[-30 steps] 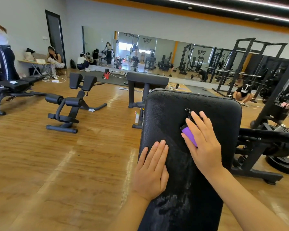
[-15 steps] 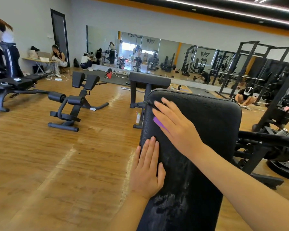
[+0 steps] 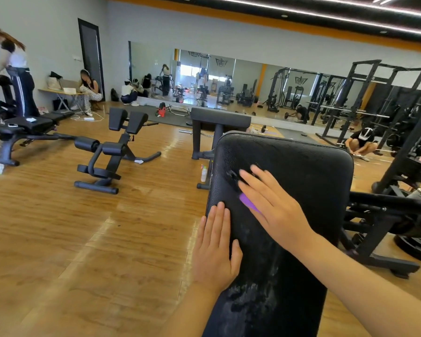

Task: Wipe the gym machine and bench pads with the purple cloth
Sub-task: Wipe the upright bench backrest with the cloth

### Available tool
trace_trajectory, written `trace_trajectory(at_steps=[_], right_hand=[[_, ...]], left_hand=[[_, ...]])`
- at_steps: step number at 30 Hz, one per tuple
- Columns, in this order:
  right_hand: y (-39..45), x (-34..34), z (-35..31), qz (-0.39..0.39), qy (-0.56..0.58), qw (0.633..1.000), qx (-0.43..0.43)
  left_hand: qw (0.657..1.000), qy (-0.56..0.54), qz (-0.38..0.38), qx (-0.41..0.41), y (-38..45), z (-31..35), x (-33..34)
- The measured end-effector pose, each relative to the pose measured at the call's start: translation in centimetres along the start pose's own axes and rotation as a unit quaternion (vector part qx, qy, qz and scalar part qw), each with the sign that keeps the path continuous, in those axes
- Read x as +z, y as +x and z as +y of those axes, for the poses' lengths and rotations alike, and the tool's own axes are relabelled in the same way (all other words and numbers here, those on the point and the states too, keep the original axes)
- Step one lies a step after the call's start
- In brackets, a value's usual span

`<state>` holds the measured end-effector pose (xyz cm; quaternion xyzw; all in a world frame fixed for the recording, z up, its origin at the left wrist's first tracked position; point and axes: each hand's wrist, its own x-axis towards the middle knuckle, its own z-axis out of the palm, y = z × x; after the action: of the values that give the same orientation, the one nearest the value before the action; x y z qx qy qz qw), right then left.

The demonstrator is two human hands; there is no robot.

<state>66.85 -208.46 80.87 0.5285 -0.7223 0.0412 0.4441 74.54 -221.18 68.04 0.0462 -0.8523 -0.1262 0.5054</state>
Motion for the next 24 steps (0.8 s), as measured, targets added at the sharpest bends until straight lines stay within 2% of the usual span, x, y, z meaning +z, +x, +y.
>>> trace_trajectory(at_steps=[3, 8, 10, 12, 17, 19, 21, 24], right_hand=[[-2.7, 0.0, 0.2, 0.003, -0.013, 1.000, 0.015], [9.0, 2.6, -1.0, 0.079, -0.031, 0.996, 0.002], [10.1, 2.4, -1.0, 0.083, -0.037, 0.996, 0.004], [6.6, 2.0, -0.5, 0.062, -0.024, 0.998, 0.006], [-8.9, 0.3, 0.3, -0.016, -0.022, 0.999, 0.029], [-11.3, 0.2, 0.1, -0.010, -0.013, 0.999, 0.042], [-9.4, 0.6, -0.2, 0.024, -0.013, 0.999, 0.046], [-0.6, 1.9, -1.3, 0.090, -0.020, 0.995, 0.032]], left_hand=[[1.000, -0.003, -0.008, -0.016, -0.7, -0.1, 0.2], [1.000, 0.009, -0.023, -0.014, -0.6, -0.2, 0.1], [0.999, 0.020, -0.031, -0.010, -0.5, -0.3, -0.1], [0.999, 0.023, -0.035, -0.002, -0.8, -0.5, -0.2], [0.999, 0.022, -0.049, -0.004, -0.7, -0.5, -0.2], [0.998, 0.023, -0.052, 0.001, -0.6, -0.5, -0.3], [0.998, 0.023, -0.060, 0.003, -0.6, -0.5, -0.6], [0.996, 0.034, -0.080, 0.012, -0.7, -0.8, -1.3]])
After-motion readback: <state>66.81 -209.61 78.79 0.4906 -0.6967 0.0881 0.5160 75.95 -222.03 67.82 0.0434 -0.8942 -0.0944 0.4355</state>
